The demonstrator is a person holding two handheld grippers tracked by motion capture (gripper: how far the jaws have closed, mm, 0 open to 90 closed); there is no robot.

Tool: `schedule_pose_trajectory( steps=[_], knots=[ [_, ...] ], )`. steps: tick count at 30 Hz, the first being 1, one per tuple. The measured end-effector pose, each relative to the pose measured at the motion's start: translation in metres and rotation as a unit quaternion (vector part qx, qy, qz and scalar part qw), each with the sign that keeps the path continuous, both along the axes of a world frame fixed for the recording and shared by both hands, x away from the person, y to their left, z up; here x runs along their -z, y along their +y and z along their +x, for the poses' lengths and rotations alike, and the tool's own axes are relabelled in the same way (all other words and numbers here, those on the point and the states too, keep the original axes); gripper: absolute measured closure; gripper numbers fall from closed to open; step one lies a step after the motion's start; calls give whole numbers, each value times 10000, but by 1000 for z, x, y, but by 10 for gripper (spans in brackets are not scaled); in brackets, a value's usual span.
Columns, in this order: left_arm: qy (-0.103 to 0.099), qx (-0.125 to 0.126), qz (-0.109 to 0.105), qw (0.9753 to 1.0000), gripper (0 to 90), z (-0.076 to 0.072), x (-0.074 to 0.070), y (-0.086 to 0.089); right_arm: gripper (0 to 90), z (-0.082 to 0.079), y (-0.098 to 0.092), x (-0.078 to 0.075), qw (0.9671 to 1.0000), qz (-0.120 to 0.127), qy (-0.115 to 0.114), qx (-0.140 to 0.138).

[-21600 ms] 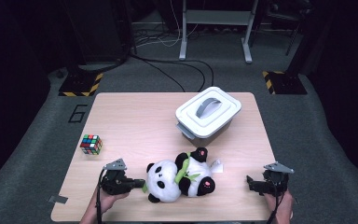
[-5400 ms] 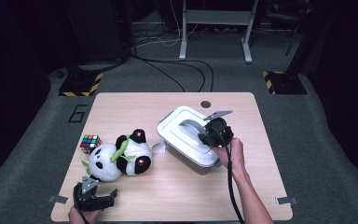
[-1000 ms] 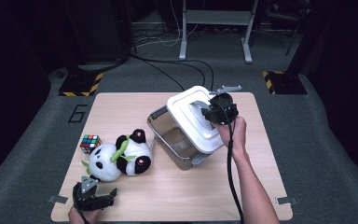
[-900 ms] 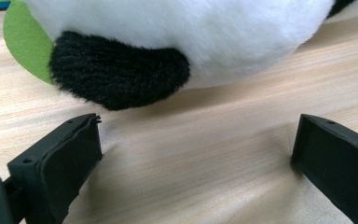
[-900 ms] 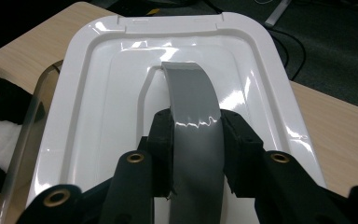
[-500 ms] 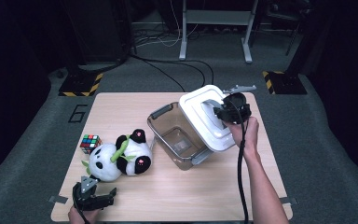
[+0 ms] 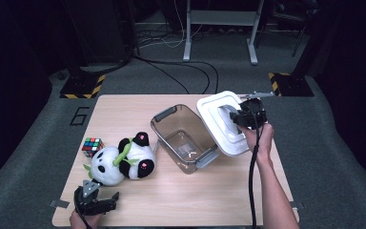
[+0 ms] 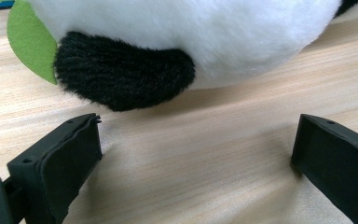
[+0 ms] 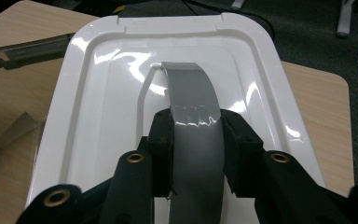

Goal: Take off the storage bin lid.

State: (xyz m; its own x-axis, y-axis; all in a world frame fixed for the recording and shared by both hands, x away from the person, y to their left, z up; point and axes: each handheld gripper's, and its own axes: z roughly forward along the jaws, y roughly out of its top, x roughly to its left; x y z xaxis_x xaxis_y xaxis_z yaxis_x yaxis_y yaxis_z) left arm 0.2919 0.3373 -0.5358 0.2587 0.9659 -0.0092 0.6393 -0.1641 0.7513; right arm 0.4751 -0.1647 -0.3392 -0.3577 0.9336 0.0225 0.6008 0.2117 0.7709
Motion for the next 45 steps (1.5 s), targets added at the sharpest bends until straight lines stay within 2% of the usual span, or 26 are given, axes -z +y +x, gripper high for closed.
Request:
schedule_pose_trajectory(
  steps=[23, 32, 45],
  knots=[
    [31, 14, -9, 10000, 12, 0, 0, 0, 669, 8, -31, 16, 9982, 43, 78, 587],
    [13, 1, -11, 10000, 12, 0, 0, 0, 670, 14, -40, 37, 9958, 7, 158, 900],
    [36, 3, -23, 10000, 12, -1, 0, 0, 670, 20, -36, 67, 9920, 18, 283, 1234]
  ],
)
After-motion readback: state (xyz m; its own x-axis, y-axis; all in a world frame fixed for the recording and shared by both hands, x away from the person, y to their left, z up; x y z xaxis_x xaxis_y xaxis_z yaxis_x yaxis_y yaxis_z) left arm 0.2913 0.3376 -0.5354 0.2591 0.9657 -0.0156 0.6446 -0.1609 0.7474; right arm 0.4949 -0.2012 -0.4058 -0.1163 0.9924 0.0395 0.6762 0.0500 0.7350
